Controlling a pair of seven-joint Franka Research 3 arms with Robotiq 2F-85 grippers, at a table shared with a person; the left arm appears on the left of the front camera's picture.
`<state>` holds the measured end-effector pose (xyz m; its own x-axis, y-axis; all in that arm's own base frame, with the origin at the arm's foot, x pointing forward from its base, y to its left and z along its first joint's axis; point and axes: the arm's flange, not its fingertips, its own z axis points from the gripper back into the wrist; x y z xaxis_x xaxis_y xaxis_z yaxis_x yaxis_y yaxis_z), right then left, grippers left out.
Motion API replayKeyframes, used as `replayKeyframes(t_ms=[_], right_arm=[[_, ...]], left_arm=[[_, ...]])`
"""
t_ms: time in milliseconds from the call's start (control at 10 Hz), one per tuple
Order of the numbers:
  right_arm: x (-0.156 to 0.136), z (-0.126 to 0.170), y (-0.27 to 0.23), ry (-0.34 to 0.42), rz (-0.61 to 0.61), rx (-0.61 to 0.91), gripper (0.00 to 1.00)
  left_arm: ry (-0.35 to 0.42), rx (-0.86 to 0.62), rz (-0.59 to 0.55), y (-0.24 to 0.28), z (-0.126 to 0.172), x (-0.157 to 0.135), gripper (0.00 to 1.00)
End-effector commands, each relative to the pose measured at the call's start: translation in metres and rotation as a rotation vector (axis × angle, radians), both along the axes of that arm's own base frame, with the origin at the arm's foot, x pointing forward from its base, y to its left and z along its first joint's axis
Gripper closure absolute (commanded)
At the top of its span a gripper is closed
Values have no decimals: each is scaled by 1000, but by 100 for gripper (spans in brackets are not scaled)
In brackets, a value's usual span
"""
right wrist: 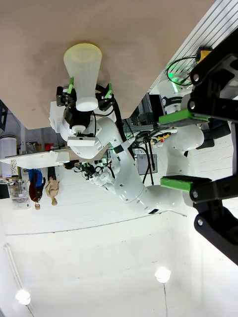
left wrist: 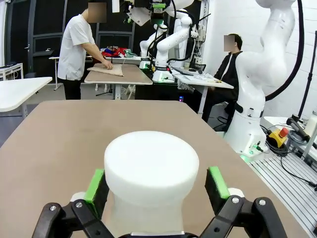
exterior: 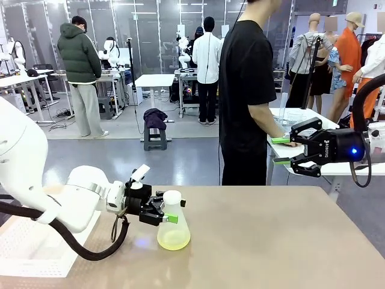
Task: Prepare the solutions needed for the experiment.
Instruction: When the human places the Big flask in the center of the table, pick up the Big flask and place it in the left Organizing basket.
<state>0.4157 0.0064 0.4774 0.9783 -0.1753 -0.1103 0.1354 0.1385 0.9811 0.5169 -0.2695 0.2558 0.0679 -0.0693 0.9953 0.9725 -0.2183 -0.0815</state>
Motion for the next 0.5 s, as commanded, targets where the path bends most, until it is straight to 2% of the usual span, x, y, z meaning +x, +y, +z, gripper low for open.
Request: replayKeyframes(t_ms=[0, 200, 400], right_arm=[[0, 1, 0, -3, 6, 7, 49], [0, 1, 0, -3, 6, 7, 49], [0, 1, 0, -3, 6, 7, 49]], left_arm=[[-17, -22, -23, -2, -1, 5, 0], [-6, -48, -6, 2, -2, 5, 0], [-11, -56, 1, 5, -4, 5, 17]])
